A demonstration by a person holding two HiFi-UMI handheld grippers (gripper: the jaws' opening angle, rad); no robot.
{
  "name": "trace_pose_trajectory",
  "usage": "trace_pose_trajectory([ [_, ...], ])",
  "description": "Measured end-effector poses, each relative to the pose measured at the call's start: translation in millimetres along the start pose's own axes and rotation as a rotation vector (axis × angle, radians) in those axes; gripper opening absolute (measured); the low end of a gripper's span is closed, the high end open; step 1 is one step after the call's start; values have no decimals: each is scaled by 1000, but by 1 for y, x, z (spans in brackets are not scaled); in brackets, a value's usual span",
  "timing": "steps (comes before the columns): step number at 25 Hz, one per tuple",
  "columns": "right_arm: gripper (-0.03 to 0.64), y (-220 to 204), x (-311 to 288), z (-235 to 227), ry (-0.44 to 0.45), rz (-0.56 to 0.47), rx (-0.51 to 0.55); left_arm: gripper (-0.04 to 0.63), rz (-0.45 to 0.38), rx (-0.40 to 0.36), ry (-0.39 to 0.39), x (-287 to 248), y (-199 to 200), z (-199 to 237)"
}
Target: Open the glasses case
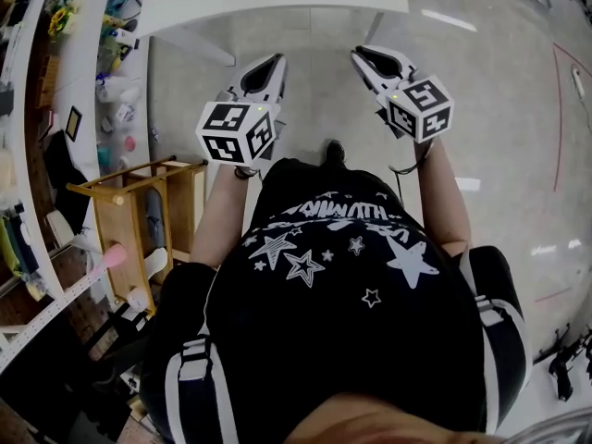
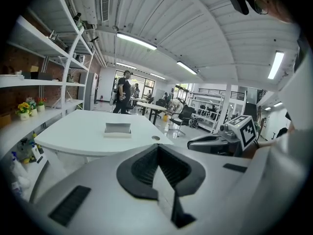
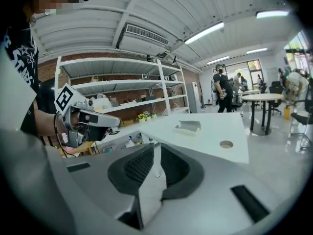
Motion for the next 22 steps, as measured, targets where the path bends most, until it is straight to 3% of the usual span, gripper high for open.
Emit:
trace_pose_trajectory([
  [9, 29, 7, -19, 45, -48, 26, 50, 11, -22, 3, -38, 41, 3, 20],
  [14, 12, 14, -23, 86, -101, 65, 169, 11, -35, 23, -48, 71, 0, 36],
  [22, 8, 13, -20, 141, -173, 95, 243, 11, -80, 34, -99, 113, -6, 41],
])
Point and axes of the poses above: the fingertips, and each gripper's own axes: x backward along the fingers, z to its left, y out of its top, the point moved 5 cm from there along x, backward along the fingers, and after that the axes turned 5 degrees about y, right-handed, at the moved point
